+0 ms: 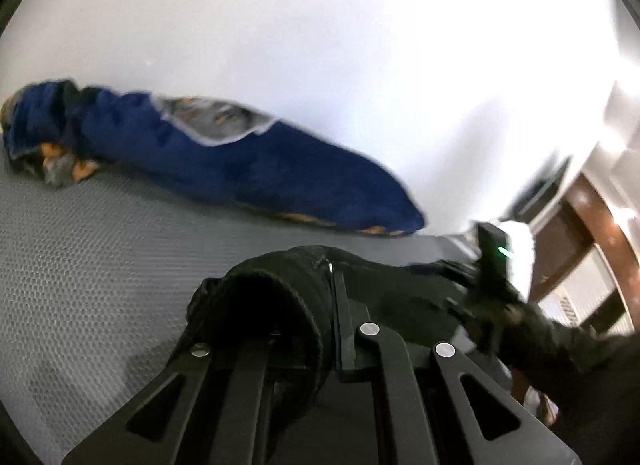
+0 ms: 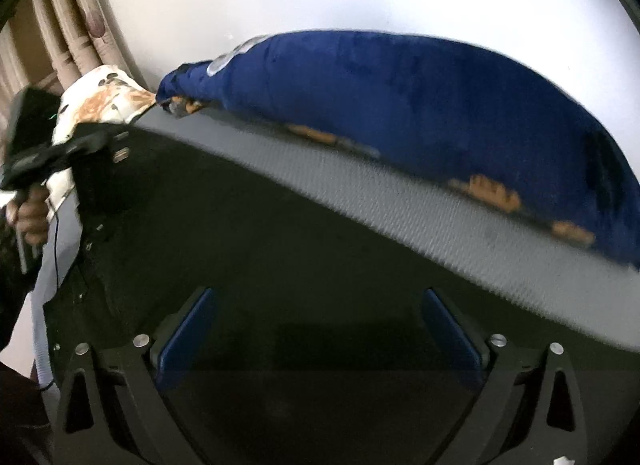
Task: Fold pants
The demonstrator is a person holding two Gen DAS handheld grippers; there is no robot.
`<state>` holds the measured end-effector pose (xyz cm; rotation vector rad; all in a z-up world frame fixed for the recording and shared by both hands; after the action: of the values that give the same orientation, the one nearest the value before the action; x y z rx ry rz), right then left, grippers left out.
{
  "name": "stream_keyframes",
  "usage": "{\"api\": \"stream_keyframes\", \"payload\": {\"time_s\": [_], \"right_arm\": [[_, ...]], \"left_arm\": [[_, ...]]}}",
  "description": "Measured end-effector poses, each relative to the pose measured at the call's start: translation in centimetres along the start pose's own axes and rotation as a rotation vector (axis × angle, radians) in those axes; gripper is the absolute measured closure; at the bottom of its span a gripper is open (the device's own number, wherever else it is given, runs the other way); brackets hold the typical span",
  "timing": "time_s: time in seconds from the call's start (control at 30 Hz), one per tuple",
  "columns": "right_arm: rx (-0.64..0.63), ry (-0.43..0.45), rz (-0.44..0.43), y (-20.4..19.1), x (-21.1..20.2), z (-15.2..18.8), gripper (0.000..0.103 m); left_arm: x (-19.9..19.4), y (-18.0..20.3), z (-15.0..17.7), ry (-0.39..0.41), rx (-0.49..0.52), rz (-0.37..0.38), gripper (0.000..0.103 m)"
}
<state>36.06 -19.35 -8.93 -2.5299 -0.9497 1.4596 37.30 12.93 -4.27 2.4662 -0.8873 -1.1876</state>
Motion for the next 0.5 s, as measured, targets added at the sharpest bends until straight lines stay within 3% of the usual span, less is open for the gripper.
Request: {"api": "stream_keyframes", "payload": {"time_s": [0.3, 0.37, 0.43, 0.5], "right_arm": [[-0.118, -0.234, -0.212, 1.7, 2.8, -3.3, 0.003], [-0.163, -0.3, -0.257, 1.6, 3.6, -3.1, 0.02], [-0.202, -0.369, -0.258, 1.9, 4.4, -2.6, 0.027], [-0.23, -0.415, -0.261, 2.5, 4.9, -2.1, 0.041]], "left_arm": [[-3.0, 3.5, 1.6, 0.03, 0.038, 0.027, 0.096], [-3.1, 3.5, 1.7, 0.028, 0.033, 0.024, 0.096], [-3.4, 3.3, 1.7, 0.023, 0.013, 0.013, 0.096], [-3.6, 3.1, 1.9, 0.022, 0.009, 0.002, 0.096]]}}
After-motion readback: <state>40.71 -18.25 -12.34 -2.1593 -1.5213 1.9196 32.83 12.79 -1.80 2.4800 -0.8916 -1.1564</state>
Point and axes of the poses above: each gripper's, at about its wrist camera, not at the fingertips, and x roughly the way its jaws point, y to its right, z to its underside, the point moved 5 cm from there along x, roughly the way its jaws point, and after that the axes turned 15 degrees about -z, right-handed, at the moved point
